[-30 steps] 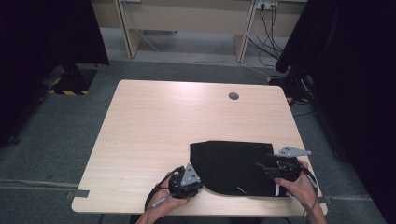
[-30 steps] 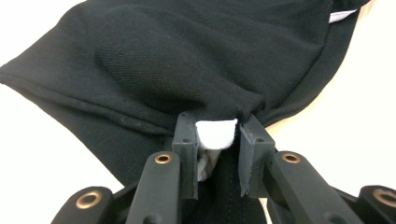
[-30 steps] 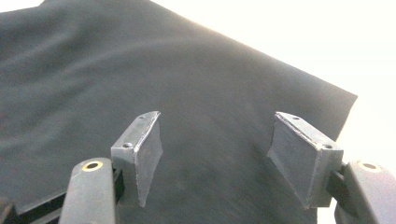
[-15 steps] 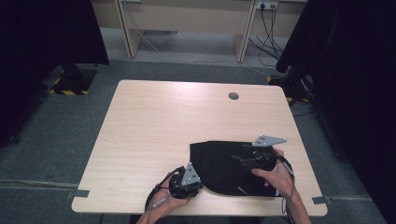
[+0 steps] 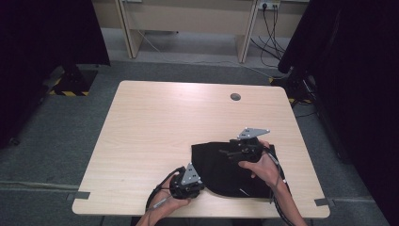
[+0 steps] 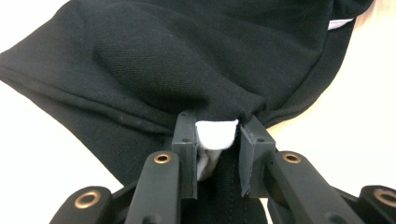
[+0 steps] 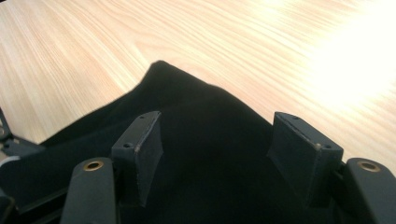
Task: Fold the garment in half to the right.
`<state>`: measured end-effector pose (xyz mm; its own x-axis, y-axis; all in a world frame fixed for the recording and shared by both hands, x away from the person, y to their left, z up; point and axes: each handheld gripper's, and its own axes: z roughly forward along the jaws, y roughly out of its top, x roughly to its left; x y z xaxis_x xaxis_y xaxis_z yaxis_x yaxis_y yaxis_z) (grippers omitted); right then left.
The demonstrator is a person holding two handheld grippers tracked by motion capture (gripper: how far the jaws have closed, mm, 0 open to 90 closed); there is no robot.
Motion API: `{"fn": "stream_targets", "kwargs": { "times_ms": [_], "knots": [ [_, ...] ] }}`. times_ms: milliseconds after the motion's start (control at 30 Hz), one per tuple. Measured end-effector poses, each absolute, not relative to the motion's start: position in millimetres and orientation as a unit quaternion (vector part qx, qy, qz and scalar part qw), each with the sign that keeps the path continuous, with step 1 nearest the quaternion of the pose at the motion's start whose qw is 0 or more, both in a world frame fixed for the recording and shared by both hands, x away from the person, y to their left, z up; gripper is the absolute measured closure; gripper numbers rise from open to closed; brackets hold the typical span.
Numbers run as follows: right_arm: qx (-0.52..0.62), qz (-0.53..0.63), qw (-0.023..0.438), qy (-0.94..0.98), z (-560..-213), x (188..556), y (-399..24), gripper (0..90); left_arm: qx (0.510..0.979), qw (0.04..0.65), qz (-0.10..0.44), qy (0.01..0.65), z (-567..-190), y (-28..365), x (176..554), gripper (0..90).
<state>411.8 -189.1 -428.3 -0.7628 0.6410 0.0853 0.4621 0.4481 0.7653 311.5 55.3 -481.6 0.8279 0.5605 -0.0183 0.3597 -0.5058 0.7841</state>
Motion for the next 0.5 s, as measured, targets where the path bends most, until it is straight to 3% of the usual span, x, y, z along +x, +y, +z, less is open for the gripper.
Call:
{"fn": "stream_targets", "kwargs": {
  "times_ms": [500],
  "knots": [
    [0.314, 0.392, 0.103, 0.858, -428, 438, -151, 36.0, 0.861, 0.413, 0.136, 0.265, -481, 54, 310, 71.1]
  ]
}}
